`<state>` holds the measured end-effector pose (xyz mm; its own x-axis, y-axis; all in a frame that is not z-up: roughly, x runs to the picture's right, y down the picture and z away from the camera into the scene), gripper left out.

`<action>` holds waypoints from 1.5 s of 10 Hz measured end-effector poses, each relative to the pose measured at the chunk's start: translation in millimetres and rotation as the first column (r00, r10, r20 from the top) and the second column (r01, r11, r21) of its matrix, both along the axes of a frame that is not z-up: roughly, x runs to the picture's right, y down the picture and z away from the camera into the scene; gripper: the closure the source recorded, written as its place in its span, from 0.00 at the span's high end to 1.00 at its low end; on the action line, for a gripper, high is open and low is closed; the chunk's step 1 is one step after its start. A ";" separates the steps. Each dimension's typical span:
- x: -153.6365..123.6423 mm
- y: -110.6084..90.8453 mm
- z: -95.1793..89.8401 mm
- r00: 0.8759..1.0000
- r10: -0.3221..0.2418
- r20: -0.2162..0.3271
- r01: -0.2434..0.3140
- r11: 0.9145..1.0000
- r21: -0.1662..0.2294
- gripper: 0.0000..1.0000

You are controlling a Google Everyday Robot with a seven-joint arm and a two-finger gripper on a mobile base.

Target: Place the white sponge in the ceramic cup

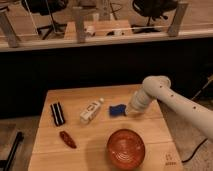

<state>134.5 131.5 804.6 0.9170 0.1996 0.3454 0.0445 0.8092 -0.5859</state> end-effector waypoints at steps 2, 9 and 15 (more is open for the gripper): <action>-0.2 0.1 -1.4 1.000 0.005 0.002 -0.005 1.000 -0.003 0.23; -25.2 -4.8 -11.2 0.979 -0.160 -0.125 0.166 0.986 0.033 0.79; -61.4 8.6 1.9 0.940 -0.295 -0.170 0.309 0.949 0.064 0.80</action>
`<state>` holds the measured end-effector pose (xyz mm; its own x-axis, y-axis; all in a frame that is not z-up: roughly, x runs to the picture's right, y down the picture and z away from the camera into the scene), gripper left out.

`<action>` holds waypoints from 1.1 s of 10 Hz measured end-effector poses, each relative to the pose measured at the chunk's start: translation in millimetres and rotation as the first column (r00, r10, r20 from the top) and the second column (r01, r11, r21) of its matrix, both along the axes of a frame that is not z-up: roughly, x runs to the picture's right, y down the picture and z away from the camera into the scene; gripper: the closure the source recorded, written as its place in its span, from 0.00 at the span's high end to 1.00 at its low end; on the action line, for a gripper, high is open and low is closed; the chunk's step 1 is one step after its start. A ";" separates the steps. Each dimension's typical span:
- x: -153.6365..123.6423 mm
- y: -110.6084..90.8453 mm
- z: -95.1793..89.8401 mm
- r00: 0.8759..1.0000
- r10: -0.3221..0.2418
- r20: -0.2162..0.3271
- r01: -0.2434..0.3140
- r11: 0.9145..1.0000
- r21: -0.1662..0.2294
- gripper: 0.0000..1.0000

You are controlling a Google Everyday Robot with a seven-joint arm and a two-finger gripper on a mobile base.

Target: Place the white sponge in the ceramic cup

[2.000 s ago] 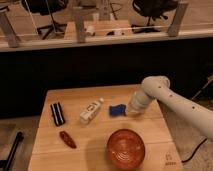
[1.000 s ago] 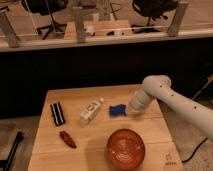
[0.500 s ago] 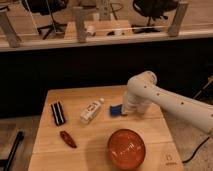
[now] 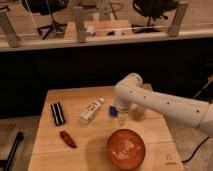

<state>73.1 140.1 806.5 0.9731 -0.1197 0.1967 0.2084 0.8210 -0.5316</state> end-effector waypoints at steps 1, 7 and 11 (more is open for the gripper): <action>-4.1 2.4 3.9 1.000 -0.016 -0.003 0.016 1.000 0.004 0.80; -32.0 1.3 26.9 0.992 -0.121 -0.027 0.122 0.992 0.023 0.80; -44.2 -31.1 48.2 0.992 -0.125 -0.015 0.125 0.992 0.014 0.80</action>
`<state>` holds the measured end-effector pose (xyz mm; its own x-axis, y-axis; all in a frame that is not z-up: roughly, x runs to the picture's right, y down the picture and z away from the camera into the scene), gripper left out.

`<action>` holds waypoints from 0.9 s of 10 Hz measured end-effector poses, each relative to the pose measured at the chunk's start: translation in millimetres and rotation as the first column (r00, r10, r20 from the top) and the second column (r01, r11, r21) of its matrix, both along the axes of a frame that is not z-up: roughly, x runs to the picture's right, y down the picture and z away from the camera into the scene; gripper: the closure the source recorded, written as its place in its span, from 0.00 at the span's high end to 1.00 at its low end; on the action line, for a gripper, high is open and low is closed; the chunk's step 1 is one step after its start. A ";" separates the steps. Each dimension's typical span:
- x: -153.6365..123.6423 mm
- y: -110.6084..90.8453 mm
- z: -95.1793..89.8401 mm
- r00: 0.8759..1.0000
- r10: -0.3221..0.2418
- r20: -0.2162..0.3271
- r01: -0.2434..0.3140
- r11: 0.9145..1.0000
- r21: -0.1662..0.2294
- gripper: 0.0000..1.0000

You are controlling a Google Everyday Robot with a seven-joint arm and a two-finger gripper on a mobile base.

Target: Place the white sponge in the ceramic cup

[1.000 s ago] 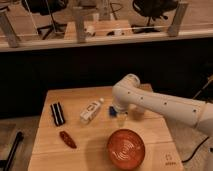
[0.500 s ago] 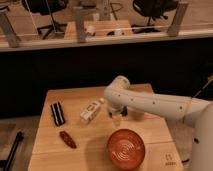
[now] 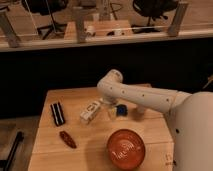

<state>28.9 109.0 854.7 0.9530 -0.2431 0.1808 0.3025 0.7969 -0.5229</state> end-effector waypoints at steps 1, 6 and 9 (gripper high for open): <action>6.2 -6.2 7.0 1.000 0.008 -0.004 -0.008 1.000 -0.011 0.80; 59.3 -9.2 35.6 0.998 0.057 -0.017 -0.057 0.997 -0.050 0.80; 65.8 -9.0 44.3 0.997 0.081 -0.020 -0.082 0.995 -0.064 0.80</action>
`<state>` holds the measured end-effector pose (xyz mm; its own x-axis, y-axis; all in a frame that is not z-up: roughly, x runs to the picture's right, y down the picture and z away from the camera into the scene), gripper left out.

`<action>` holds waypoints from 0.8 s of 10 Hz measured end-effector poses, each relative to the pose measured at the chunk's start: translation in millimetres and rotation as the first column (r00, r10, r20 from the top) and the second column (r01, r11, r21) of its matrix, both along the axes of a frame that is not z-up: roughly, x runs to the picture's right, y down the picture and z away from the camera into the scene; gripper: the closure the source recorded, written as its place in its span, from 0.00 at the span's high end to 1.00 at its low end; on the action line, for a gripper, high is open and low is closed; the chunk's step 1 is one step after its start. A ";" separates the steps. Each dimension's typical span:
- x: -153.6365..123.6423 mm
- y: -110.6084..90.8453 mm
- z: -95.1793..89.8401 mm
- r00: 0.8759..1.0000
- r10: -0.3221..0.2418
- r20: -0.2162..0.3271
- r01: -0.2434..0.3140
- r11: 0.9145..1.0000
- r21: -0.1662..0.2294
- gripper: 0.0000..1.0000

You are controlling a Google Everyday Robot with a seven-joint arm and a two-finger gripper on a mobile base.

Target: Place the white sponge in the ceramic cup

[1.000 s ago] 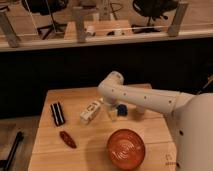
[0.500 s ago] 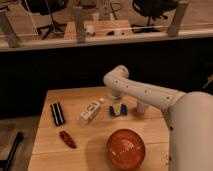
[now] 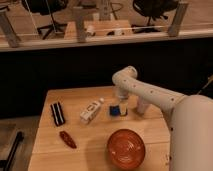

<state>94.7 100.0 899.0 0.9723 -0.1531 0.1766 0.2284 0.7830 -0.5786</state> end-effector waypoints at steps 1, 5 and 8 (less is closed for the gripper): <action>0.8 0.6 -0.2 1.000 -0.001 -0.002 0.001 1.000 -0.002 0.80; 0.8 1.0 -0.5 1.000 -0.002 -0.002 0.002 1.000 -0.004 0.80; 1.3 1.5 -0.5 1.000 -0.002 -0.003 0.002 1.000 -0.004 0.80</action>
